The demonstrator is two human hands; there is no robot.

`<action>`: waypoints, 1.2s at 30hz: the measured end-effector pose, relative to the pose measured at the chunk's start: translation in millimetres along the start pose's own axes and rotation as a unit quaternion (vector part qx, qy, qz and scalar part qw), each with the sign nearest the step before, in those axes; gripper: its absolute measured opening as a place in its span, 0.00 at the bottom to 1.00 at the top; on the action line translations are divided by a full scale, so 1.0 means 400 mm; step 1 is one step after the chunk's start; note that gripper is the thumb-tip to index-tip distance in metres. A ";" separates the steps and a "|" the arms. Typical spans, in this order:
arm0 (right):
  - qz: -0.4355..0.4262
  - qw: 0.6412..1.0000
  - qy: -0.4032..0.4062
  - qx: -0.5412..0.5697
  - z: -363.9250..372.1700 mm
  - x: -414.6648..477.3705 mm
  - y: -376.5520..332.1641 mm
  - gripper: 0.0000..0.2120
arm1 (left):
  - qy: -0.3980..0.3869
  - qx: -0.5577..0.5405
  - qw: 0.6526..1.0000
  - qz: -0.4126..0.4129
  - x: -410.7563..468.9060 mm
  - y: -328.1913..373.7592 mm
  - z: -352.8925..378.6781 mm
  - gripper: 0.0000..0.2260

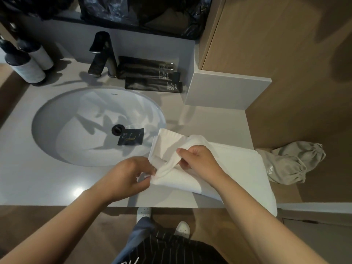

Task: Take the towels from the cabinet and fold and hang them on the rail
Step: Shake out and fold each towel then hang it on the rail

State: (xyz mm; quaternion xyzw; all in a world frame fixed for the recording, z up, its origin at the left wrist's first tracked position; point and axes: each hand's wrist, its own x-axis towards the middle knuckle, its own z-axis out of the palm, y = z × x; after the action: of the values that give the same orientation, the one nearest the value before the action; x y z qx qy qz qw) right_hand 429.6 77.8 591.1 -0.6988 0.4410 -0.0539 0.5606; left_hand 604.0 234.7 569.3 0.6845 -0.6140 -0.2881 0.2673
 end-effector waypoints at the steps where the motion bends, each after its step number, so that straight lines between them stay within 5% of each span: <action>1: -0.004 1.000 -0.009 -0.003 0.007 -0.001 -0.003 0.24 | -0.010 -0.001 1.000 0.000 -0.008 0.003 0.008 0.03; 8: -0.010 0.996 -0.091 -0.019 0.073 0.028 -0.004 0.14 | -0.033 -0.039 0.994 -0.100 -0.110 -0.040 0.057 0.04; 13: -0.093 0.987 0.014 -0.133 0.058 0.049 0.044 0.07 | 0.041 -0.106 0.973 -0.202 -0.102 -0.022 0.079 0.15; 18: -0.125 0.962 0.047 -0.240 0.045 0.063 0.066 0.22 | 0.079 -0.128 0.951 -0.270 -0.083 0.018 0.129 0.12; 25: -0.123 0.940 0.009 -0.319 0.073 0.110 0.046 0.20 | 0.069 -0.208 0.930 -0.295 -0.093 0.030 0.150 0.15; 36: -0.159 0.960 0.022 -0.228 0.080 0.132 0.057 0.05 | 0.039 -0.145 0.955 -0.255 -0.101 0.023 0.165 0.20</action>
State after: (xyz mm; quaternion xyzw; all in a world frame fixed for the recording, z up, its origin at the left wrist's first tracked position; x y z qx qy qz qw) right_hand 467.1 66.1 538.4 -0.8678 0.3371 -0.0560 0.3606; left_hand 546.7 273.2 532.8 0.7829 -0.3599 -0.4057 0.3048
